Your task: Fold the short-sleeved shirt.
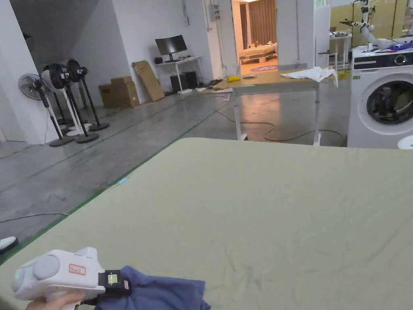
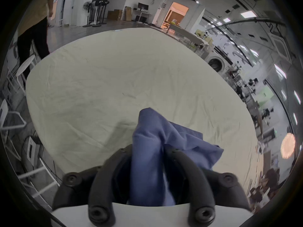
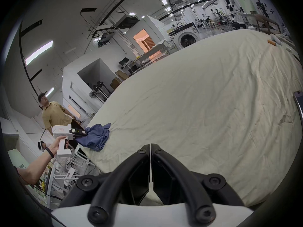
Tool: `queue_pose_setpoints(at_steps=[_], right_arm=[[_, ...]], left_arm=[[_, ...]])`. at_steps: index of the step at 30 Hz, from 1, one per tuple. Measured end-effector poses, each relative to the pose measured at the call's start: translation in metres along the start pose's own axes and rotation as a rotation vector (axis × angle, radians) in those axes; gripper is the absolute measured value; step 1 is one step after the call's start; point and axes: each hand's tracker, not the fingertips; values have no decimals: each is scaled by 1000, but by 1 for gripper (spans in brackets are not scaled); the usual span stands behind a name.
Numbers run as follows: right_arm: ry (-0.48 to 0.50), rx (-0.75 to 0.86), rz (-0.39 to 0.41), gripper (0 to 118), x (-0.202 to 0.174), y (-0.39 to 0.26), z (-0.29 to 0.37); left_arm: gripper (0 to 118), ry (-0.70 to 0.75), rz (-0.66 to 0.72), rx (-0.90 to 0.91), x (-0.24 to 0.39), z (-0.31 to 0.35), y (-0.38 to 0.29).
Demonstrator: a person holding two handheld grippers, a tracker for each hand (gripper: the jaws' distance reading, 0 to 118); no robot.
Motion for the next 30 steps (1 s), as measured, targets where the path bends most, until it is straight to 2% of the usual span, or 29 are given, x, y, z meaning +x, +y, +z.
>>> queue_pose_setpoints(at_steps=[2, 3, 4, 5, 8, 13, 16, 19, 21, 23, 26, 28, 30], right_arm=[[0, -5, 16, 0, -1, 1, 1], [-3, -5, 32, 0, -3, 2, 2], [-9, 1, 48, 0, -3, 6, 3], [-17, 9, 59, 0, -4, 8, 4], [-48, 64, 99, 0, -5, 21, 12], [-121, 204, 198, 0, -17, 44, 37], [-163, 289, 258, 0, -25, 54, 54], [-195, 386, 314, 0, -34, 59, 74], [-236, 439, 377, 0, -40, 61, 86], [-292, 475, 421, 0, -45, 60, 96], [-323, 505, 428, 0, -44, 56, 106], [-335, 529, 429, 0, -42, 52, 112], [-357, 551, 435, 0, -42, 46, 117]], left_arm=[[60, 19, 82, 54, 3, 3, -4], [74, 18, 81, 99, 8, 10, -5], [83, 42, 49, 155, 16, 19, -8], [83, 46, 41, 202, 25, 28, -12], [83, 64, -120, 376, 62, 72, -29], [83, -93, -438, 600, 129, 139, -97], [82, -109, -519, 736, 174, 158, -147], [77, -212, -501, 799, 201, 160, -181], [67, -234, -566, 806, 219, 157, -198], [47, -218, -556, 827, 234, 153, -211], [31, -288, -556, 845, 238, 153, -228], [1, -291, -639, 923, 244, 156, -248], [0, -239, -676, 961, 251, 161, -259]])
